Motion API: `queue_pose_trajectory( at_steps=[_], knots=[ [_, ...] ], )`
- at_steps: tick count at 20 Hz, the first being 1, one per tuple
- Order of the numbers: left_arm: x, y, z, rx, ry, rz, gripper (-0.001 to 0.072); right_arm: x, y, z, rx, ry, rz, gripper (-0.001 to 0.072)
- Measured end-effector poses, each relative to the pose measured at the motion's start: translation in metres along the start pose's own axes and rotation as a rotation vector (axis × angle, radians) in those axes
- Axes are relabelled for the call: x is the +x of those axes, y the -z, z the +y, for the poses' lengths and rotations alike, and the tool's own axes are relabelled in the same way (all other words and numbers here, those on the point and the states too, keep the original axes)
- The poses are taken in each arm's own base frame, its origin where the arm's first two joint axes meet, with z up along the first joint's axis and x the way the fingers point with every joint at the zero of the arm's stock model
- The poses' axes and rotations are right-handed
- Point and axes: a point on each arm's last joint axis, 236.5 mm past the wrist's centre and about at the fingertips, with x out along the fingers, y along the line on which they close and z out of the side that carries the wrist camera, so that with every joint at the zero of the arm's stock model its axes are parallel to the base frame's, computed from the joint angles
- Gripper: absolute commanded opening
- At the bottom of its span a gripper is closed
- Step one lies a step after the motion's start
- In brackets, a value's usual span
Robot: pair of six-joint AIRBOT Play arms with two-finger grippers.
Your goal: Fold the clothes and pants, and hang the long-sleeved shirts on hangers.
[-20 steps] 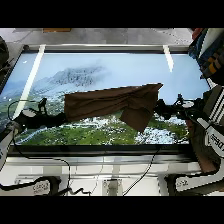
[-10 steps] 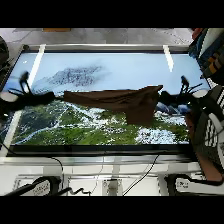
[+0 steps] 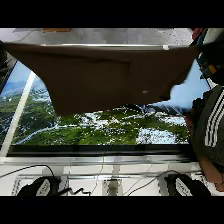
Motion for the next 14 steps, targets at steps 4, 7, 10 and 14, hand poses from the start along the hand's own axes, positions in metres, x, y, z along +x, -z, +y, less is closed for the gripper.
queue_pose_trajectory(
  at_steps=[4, 7, 10, 14],
  knots=[
    [-0.077, -0.083, -0.024, 0.073, -0.045, -0.293, 0.0014, -0.086, -0.062, 0.058, -0.14, -0.008, -0.214, 0.0015],
    [-0.14, -0.129, -0.043, 0.135, -0.084, -0.493, 0.0014, -0.144, -0.089, 0.095, -0.216, -0.011, -0.354, 0.0015],
    [-0.194, -0.156, -0.057, 0.21, -0.133, -0.637, 0.0014, -0.188, -0.108, 0.122, -0.266, -0.013, -0.468, 0.0014],
    [-0.212, -0.16, -0.06, 0.278, -0.177, -0.66, 0.0014, -0.204, -0.122, 0.128, -0.283, 0.001, -0.531, 0.0014]
  ],
)
